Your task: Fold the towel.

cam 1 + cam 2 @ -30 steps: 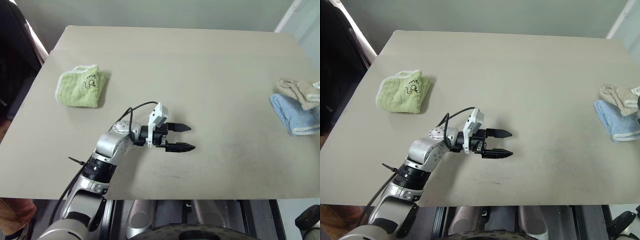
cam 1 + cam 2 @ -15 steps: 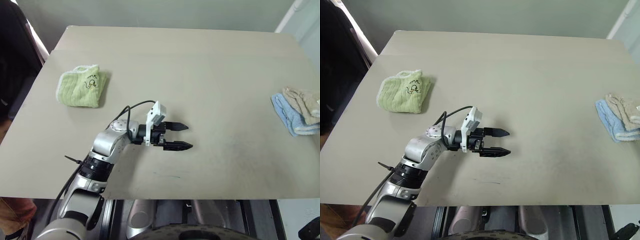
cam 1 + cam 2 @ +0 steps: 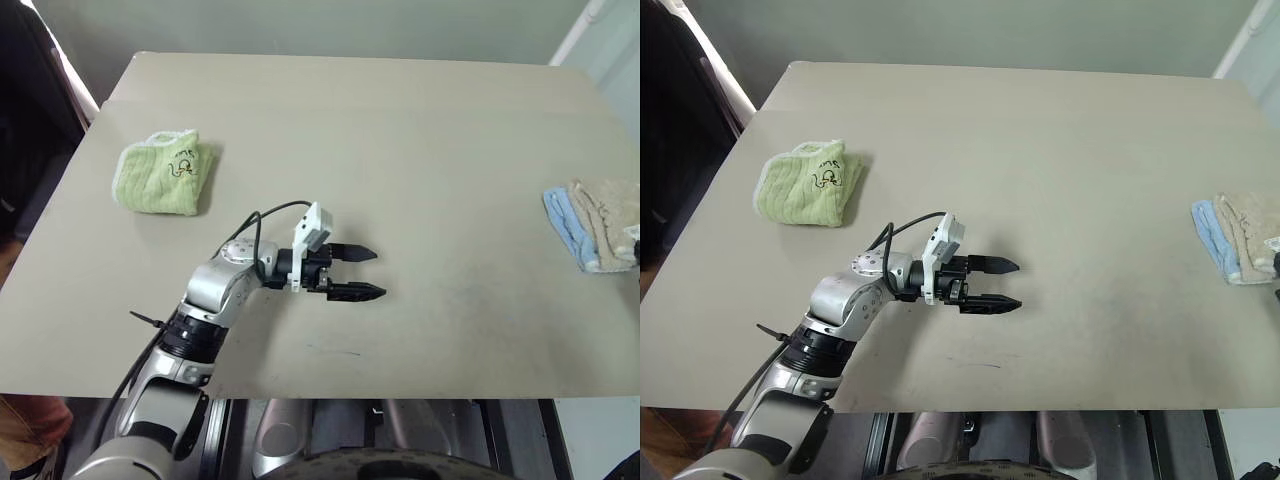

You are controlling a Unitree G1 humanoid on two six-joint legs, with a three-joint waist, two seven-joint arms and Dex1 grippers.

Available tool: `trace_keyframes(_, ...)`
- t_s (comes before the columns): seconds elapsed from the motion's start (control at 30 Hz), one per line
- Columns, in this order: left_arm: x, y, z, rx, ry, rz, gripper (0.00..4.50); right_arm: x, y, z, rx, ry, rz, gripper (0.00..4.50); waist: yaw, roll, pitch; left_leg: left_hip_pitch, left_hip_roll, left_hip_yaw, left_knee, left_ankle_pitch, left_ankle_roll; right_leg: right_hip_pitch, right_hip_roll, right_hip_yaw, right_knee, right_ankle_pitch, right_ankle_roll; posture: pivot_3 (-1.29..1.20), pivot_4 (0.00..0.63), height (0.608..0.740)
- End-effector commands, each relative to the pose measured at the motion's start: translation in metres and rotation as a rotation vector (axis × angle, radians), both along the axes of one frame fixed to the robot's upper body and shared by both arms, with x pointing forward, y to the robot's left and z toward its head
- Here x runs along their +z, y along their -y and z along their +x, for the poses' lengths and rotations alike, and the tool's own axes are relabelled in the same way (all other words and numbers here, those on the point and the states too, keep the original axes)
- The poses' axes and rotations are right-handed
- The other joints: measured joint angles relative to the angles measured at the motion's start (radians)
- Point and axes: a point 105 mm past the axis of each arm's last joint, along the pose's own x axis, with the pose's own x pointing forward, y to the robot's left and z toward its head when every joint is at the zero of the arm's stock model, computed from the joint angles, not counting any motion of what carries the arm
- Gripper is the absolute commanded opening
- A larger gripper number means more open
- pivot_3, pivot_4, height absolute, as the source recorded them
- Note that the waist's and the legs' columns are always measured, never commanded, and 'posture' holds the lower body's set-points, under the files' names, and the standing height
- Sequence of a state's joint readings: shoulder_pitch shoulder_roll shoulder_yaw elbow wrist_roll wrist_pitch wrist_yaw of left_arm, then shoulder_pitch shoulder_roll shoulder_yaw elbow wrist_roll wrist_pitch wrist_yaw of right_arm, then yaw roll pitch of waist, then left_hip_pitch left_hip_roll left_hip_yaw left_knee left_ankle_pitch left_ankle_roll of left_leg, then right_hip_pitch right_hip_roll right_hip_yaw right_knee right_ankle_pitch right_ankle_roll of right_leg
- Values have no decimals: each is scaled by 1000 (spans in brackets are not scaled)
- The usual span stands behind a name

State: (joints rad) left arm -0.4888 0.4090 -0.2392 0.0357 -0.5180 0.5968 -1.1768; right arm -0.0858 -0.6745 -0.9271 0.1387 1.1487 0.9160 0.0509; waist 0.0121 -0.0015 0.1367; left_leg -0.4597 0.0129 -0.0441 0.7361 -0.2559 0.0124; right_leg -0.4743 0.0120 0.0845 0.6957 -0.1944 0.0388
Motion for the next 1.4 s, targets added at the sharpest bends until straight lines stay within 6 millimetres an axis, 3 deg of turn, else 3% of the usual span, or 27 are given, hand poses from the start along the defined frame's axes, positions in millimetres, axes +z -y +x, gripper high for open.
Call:
trace_keyframes(0.03,8,1,1,-11,40,-14,4500,8,5,1,-4,1,-44,62,0,0,0,0,0,0,0,0,0,0,0,0,0,0,0,0,150,697)
trace_keyframes(0.2,6,1,-1,-3,42,-13,4500,-7,7,6,-22,-61,-59,62,0,0,0,1,0,0,0,0,0,1,0,0,0,0,0,0,150,697)
trace_keyframes(0.43,10,0,-1,5,44,-14,4500,0,3,11,8,-32,-71,62,0,0,0,1,0,0,0,0,0,1,0,0,0,0,0,0,150,697)
trace_keyframes(0.63,13,1,0,12,40,-19,4500,14,-1,9,49,28,-84,1849,0,0,0,1,0,0,0,0,0,1,0,0,0,0,0,0,150,697)
trace_keyframes(0.83,10,2,1,9,41,-12,4500,15,12,-2,-22,23,-101,4022,0,0,0,1,0,0,0,0,0,2,0,0,0,0,0,0,150,697)
trace_keyframes(0.9,9,2,1,9,39,-11,4500,17,15,-9,-33,41,-97,4464,1,0,0,1,0,0,0,0,0,1,0,0,0,0,0,0,150,697)
trace_keyframes(1.2,9,-2,0,6,18,-13,4500,35,18,-38,-27,128,-81,4464,2,1,0,1,0,0,0,-1,0,2,0,0,0,-1,0,0,150,697)
trace_keyframes(1.33,12,-4,1,17,2,-26,4500,44,-8,-34,96,147,-161,4464,0,1,0,1,0,0,0,-1,0,2,0,0,0,-1,0,0,150,697)
trace_keyframes(1.4,15,-6,3,27,10,-29,4500,59,-46,-24,238,202,-329,4464,-6,2,0,1,0,0,0,-1,0,1,0,0,0,-1,0,0,150,697)
